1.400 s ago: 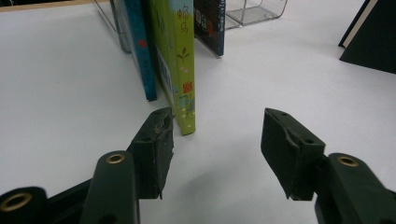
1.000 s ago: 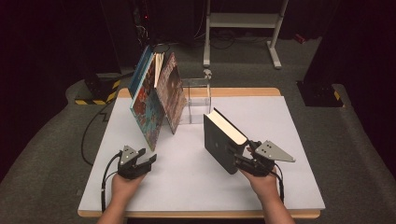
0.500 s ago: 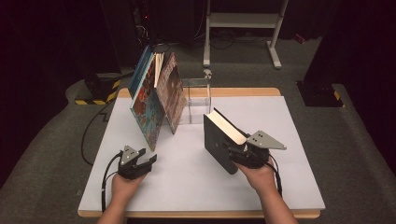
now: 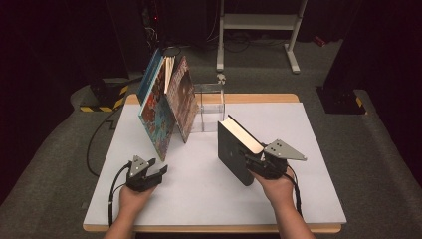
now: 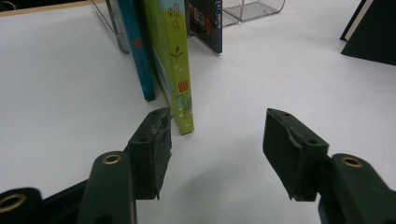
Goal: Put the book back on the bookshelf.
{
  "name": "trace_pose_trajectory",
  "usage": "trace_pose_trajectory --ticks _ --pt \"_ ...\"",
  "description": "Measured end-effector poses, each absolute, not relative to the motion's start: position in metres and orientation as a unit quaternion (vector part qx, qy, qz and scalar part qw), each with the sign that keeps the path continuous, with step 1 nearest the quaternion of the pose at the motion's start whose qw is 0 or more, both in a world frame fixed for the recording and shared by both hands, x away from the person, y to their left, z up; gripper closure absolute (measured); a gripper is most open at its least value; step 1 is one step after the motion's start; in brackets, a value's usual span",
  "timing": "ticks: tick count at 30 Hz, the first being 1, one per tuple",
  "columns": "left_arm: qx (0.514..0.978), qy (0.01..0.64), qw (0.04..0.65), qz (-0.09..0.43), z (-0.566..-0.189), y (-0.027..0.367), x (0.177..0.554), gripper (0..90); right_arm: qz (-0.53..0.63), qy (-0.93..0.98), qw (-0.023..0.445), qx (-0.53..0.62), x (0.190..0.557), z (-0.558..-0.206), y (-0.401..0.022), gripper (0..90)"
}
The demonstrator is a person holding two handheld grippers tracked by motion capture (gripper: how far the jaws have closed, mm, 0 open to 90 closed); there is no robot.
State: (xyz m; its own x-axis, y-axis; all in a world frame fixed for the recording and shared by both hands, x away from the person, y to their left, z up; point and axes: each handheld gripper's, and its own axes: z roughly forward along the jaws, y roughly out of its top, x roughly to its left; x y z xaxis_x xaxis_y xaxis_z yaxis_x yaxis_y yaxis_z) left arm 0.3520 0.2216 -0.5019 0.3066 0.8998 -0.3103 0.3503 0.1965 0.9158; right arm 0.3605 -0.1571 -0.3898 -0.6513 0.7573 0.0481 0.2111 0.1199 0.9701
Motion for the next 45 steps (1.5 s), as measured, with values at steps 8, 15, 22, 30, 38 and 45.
trace_pose_trajectory --ticks 8,15,22,30,38,45 --pt "0.584 0.534 0.559 0.245 -0.502 0.222 0.352 42.4 0.555 0.717 0.252 0.339 0.361 -0.387 -0.157 53.6" --pt "0.586 0.533 0.559 0.246 -0.502 0.222 0.352 42.6 0.551 0.71 0.255 0.355 0.363 -0.383 -0.15 54.1" --pt "0.584 0.533 0.56 0.249 -0.502 0.221 0.352 41.0 0.541 0.71 0.264 0.364 0.372 -0.367 -0.133 54.0" --pt "0.58 0.529 0.567 0.249 -0.502 0.221 0.351 36.6 0.543 0.695 0.28 0.38 0.39 -0.353 -0.107 54.0" --pt "0.575 0.518 0.586 0.241 -0.491 0.227 0.346 36.1 0.543 0.686 0.287 0.389 0.409 -0.353 -0.088 54.0" --pt "0.565 0.524 0.591 0.239 -0.49 0.23 0.348 36.4 0.544 0.672 0.3 0.402 0.429 -0.348 -0.079 54.0"
